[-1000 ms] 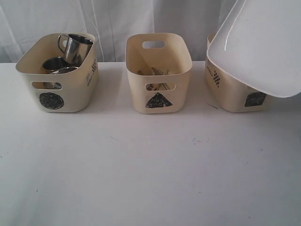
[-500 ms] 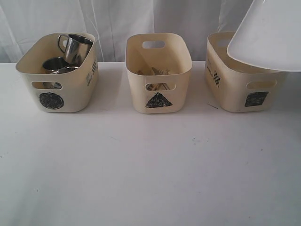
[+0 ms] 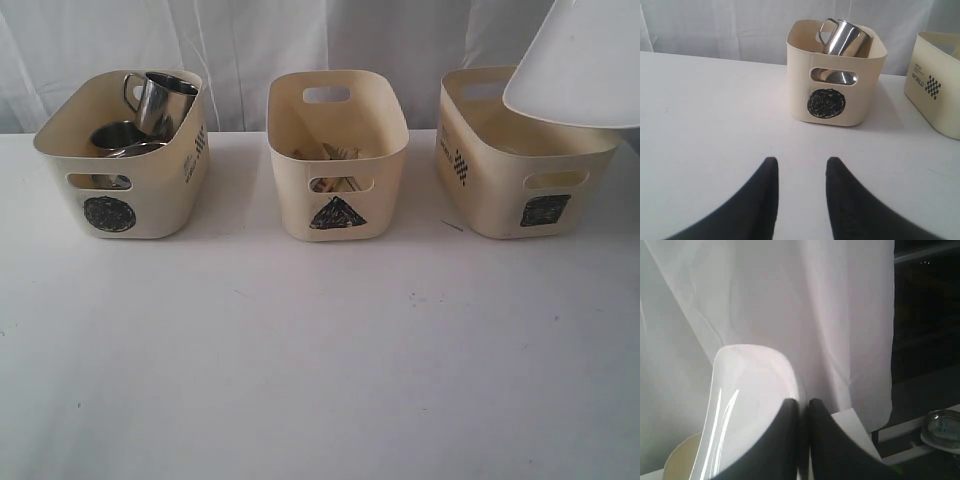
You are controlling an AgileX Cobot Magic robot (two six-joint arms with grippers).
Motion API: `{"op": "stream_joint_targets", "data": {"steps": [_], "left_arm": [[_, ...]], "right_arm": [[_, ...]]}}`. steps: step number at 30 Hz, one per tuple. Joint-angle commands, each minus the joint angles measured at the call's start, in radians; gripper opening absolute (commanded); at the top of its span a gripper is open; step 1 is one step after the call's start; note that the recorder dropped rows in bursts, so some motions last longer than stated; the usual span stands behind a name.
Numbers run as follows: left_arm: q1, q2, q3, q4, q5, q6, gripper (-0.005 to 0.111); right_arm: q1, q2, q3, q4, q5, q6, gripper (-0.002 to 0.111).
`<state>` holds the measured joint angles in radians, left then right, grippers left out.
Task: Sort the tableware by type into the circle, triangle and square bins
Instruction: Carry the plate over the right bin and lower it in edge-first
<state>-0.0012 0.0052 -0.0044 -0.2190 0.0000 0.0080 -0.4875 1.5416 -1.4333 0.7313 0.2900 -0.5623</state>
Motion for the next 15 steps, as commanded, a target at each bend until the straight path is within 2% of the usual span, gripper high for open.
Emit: {"op": "stream_joint_targets", "data": {"steps": [1,15], "left_arm": [[0.000,-0.005,0.004,-0.005,0.000,-0.008,0.038],[0.000,-0.005,0.004,-0.005,0.000,-0.008,0.038]], "right_arm": [[0.004,0.047,-0.064,0.019,-0.057,-0.015,0.000],[0.082,0.207,-0.171,0.018,-0.137,-0.070,0.000]]}}
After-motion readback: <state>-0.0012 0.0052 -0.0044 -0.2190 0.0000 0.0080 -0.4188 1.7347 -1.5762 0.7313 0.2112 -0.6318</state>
